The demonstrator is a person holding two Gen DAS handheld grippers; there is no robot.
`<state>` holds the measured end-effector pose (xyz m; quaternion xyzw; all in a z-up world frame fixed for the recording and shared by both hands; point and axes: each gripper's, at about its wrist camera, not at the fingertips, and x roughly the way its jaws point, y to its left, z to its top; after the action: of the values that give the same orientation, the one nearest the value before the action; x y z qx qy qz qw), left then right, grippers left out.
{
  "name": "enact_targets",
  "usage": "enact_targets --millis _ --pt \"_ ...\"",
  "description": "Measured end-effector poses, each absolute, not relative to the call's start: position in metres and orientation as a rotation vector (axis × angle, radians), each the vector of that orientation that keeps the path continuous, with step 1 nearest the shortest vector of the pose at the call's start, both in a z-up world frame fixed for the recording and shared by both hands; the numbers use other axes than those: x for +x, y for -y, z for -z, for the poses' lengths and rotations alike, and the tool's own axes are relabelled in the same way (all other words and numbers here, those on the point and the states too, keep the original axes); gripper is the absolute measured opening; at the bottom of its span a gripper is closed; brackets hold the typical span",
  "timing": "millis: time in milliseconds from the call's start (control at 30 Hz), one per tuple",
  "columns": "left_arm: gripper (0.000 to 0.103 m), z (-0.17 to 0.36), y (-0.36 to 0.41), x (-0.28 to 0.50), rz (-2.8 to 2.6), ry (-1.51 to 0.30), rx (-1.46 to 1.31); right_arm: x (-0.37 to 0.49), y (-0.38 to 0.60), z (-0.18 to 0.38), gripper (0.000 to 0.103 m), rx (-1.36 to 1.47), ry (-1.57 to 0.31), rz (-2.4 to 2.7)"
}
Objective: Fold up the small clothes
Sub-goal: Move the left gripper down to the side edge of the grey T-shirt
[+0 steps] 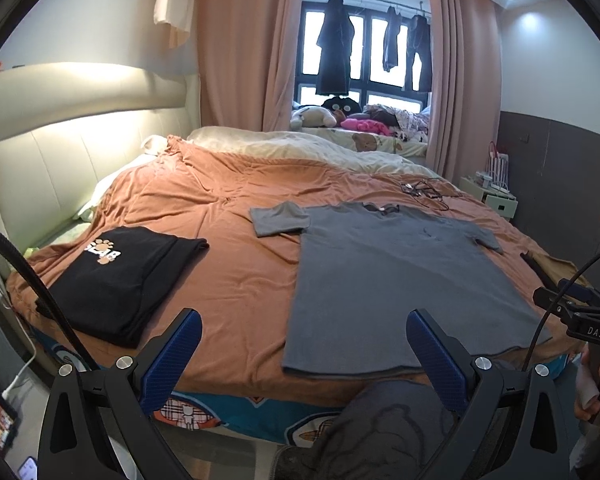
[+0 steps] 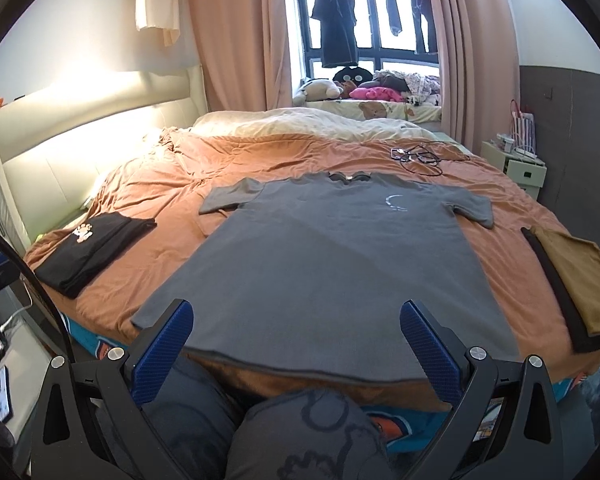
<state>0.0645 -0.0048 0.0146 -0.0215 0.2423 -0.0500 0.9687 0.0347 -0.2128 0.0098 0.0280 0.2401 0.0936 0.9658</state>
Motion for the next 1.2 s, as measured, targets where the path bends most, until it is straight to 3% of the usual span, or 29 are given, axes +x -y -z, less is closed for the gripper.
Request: enact_targets --millis 900,1200 --pt "0.093 -0.018 0.001 0.239 0.100 -0.594 -0.080 0.189 0.219 -0.023 0.103 0.100 -0.556 -0.211" --pt "0.079 -0.015 -0.004 0.307 0.110 -0.666 -0.091 0.247 0.217 -0.031 0.103 0.116 -0.588 -0.230"
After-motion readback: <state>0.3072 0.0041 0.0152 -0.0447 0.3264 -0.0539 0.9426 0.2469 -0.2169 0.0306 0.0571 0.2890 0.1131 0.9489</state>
